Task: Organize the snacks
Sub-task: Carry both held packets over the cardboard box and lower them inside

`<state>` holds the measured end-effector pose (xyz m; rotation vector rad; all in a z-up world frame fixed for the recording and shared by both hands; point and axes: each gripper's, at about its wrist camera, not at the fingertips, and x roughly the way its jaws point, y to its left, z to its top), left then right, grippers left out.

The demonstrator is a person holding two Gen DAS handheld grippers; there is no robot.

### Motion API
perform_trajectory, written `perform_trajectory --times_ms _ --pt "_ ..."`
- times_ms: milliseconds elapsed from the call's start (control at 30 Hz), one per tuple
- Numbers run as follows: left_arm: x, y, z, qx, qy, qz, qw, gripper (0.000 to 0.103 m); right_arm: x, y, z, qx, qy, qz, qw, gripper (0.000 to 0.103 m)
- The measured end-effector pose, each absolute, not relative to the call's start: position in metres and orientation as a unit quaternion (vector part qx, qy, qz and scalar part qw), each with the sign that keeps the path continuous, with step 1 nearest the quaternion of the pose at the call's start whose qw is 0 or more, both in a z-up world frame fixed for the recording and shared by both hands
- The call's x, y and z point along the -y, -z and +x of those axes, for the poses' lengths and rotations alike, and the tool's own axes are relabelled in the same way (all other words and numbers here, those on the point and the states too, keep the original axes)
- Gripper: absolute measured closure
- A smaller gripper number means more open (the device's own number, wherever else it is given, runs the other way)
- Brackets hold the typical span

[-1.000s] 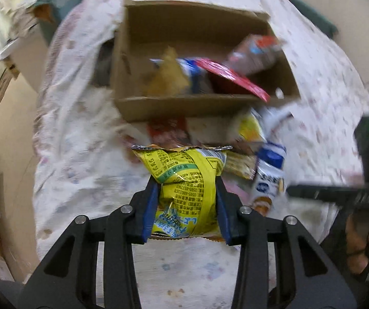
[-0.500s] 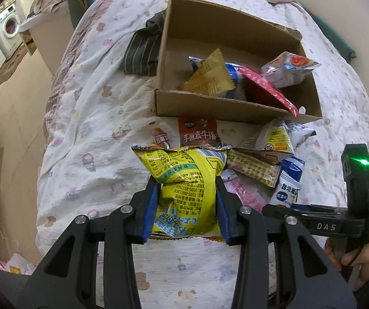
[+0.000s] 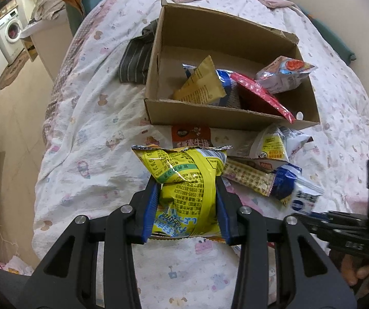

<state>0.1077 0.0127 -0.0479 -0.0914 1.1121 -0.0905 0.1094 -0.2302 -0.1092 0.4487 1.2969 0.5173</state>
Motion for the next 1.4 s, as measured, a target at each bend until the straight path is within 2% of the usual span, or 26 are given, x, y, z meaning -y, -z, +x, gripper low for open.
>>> perform_trajectory --times_ms 167,333,733,867,1400 --pt "-0.019 0.047 0.107 -0.52 0.028 -0.048 0.852 0.067 0.241 0.088 0.096 -0.555 -0.259 0.229 0.757 0.085" --pt "-0.026 0.023 0.103 -0.491 0.022 -0.059 0.869 0.067 0.249 0.052 0.096 -0.498 -0.279 0.242 0.784 0.085" --pt "-0.031 -0.033 0.138 -0.443 0.025 -0.056 0.894 0.067 0.283 -0.006 0.154 -0.43 -0.229 0.232 0.842 0.085" --pt "-0.029 -0.033 0.158 -0.448 0.025 -0.054 0.892 0.067 0.283 0.001 0.182 -0.448 -0.199 0.202 0.848 0.085" --pt "0.008 0.017 0.222 -0.476 0.052 -0.016 0.877 0.067 0.236 0.094 0.279 -0.539 -0.157 0.133 0.817 0.086"
